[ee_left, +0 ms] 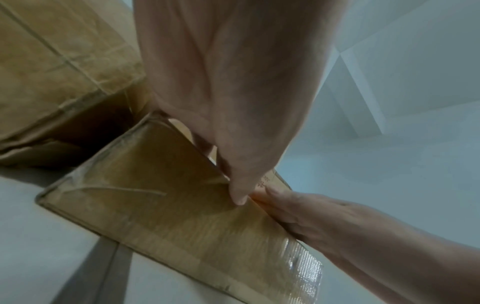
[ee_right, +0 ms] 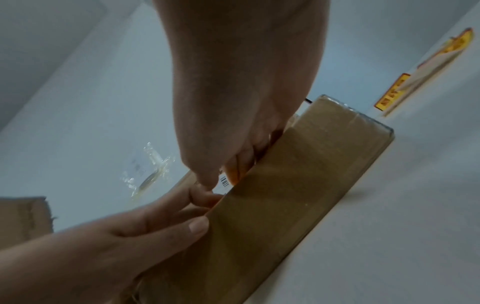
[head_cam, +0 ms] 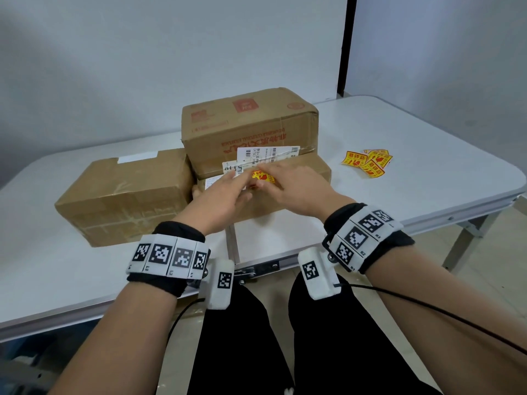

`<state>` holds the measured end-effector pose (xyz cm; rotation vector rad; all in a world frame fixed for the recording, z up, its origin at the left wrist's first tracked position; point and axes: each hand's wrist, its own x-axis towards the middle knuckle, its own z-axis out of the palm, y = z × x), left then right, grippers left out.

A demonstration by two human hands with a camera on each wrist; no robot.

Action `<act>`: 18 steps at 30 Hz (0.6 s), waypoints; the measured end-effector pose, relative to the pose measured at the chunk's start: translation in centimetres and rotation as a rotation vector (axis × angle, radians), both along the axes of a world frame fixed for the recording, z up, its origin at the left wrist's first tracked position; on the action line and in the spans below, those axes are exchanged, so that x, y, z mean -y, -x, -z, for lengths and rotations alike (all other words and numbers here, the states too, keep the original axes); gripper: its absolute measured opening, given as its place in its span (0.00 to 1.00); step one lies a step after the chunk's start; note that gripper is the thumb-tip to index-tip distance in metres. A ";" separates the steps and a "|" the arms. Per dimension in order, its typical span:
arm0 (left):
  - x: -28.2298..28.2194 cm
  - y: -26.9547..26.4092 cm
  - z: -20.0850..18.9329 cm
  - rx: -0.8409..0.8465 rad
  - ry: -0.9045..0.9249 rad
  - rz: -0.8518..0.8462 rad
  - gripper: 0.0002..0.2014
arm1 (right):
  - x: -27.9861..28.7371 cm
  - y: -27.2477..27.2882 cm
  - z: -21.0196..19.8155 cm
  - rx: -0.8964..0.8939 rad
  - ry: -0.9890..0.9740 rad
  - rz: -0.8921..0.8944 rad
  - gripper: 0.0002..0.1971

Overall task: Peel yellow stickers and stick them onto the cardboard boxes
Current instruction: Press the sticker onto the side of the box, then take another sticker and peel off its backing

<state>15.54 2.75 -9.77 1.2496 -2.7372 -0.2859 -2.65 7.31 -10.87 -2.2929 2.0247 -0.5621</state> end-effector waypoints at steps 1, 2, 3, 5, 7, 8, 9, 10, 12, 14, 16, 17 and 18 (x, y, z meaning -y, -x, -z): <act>0.0 0.0 0.0 -0.008 0.010 0.004 0.22 | 0.0 -0.1 -0.1 -0.038 -0.004 0.013 0.27; 0.0 -0.1 0.1 -0.035 0.022 0.014 0.19 | 0.0 0.0 -0.2 -0.060 -0.004 0.022 0.28; 0.0 -0.1 0.1 -0.070 0.033 0.010 0.14 | 0.1 0.1 -0.2 -0.065 0.003 0.025 0.28; 0.1 -0.4 0.0 -0.173 0.028 -0.033 0.10 | 0.1 0.5 -0.3 -0.011 0.018 0.034 0.24; 0.2 -0.6 -0.4 -0.222 0.002 -0.079 0.12 | 0.1 0.9 -0.4 0.068 0.040 0.081 0.20; 0.3 -0.6 -0.6 -0.208 -0.004 -0.084 0.12 | 0.1 1.2 -0.5 0.117 0.059 0.116 0.18; 0.4 -0.5 -1.1 -0.155 0.002 -0.085 0.12 | 0.0 1.6 -0.7 0.172 0.082 0.151 0.16; 0.4 -0.2 -1.6 -0.097 0.028 -0.073 0.12 | -0.1 2.0 -0.7 0.242 0.112 0.188 0.15; 0.2 0.8 -3.4 -0.058 0.090 -0.052 0.12 | -0.4 3.4 -1.2 0.448 0.217 0.261 0.16; -0.2 2.3 -5.5 -0.131 0.130 -0.003 0.12 | -0.9 5.4 -2.2 0.716 0.359 0.328 0.15; -0.7 4.4 -7.6 -0.187 0.137 0.055 0.13 | -1.3 7.6 -2.9 0.879 0.441 0.424 0.14; -0.7 5.6 -8.6 -0.201 0.139 0.080 0.13 | -1.4 8.9 -3.0 0.924 0.453 0.477 0.13; -0.6 6.9 -9.5 -0.217 0.150 0.110 0.13 | -1.2 10.3 -2.7 0.946 0.446 0.530 0.13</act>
